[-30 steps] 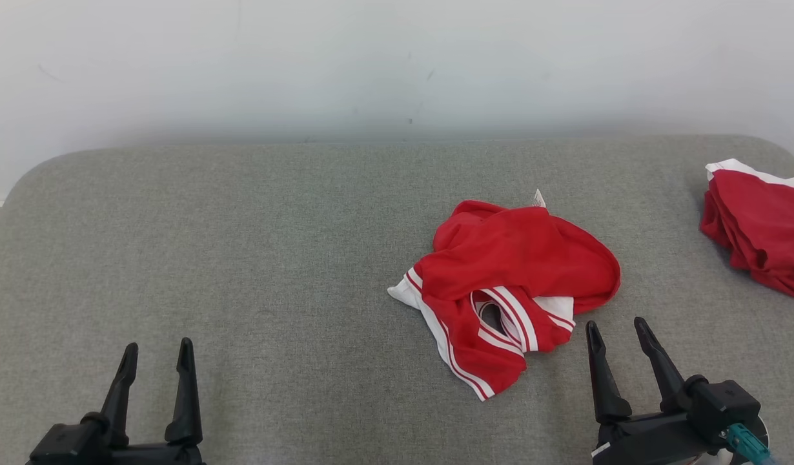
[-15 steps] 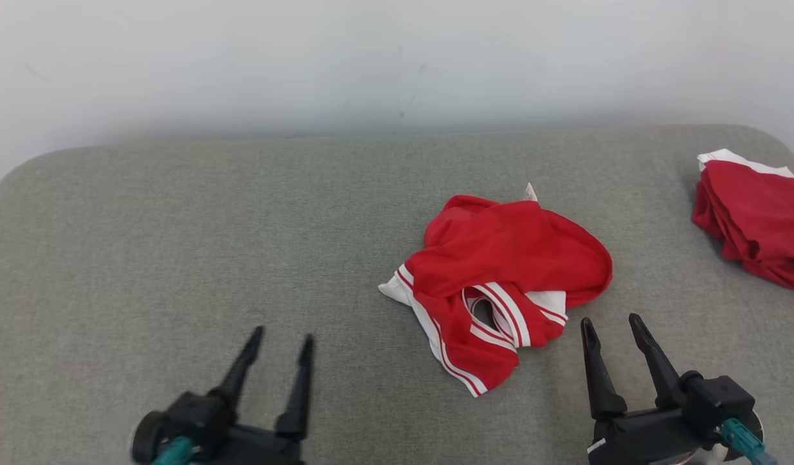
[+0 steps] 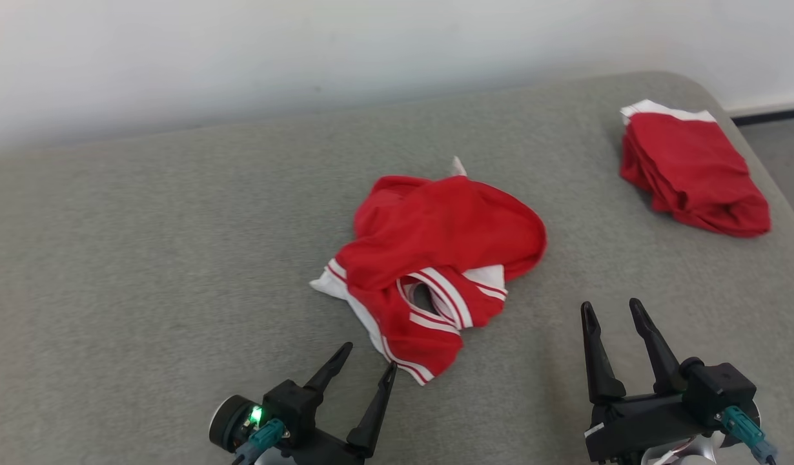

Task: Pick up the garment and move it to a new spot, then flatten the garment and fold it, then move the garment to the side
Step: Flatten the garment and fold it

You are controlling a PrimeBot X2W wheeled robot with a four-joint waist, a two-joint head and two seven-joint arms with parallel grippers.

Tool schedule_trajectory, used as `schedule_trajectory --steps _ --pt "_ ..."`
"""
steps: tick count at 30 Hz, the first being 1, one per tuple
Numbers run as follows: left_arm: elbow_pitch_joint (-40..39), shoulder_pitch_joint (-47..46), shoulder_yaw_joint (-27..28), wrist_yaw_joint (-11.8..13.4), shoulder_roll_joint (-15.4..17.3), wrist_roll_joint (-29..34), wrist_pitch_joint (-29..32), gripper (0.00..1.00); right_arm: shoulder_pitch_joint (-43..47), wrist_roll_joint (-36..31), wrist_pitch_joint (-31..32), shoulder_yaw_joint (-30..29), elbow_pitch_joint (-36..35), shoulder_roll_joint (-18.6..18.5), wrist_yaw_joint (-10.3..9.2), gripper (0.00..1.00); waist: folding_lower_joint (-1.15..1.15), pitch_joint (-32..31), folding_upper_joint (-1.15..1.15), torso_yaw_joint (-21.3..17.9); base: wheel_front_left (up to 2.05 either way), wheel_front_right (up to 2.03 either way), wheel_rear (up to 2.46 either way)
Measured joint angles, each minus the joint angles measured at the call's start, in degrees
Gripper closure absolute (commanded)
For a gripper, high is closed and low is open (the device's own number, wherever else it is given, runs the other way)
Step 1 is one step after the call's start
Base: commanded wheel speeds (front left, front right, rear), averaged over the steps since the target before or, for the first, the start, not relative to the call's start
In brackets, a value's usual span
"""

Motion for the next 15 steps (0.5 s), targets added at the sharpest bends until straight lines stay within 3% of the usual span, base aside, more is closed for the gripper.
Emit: schedule_trajectory --steps 13,14,15 --pt "9.0 -6.9 -3.1 0.0 -0.3 -2.0 0.0 0.0 -1.6 0.2 -0.5 -0.1 0.2 0.6 0.01 0.0 0.01 4.1 0.0 -7.0 0.0 0.0 0.0" --pt "10.0 -7.4 -3.8 0.0 -0.4 -2.1 0.0 0.08 -1.7 0.2 -0.5 -0.2 0.2 0.7 0.01 0.0 0.01 4.5 0.0 -7.3 0.0 0.0 0.0" --pt "10.5 -7.8 -4.0 0.0 -0.6 -2.8 0.0 0.53 -1.7 0.2 -0.5 -0.2 0.2 0.7 0.01 0.0 0.01 4.8 0.0 -7.6 0.0 0.0 0.0"
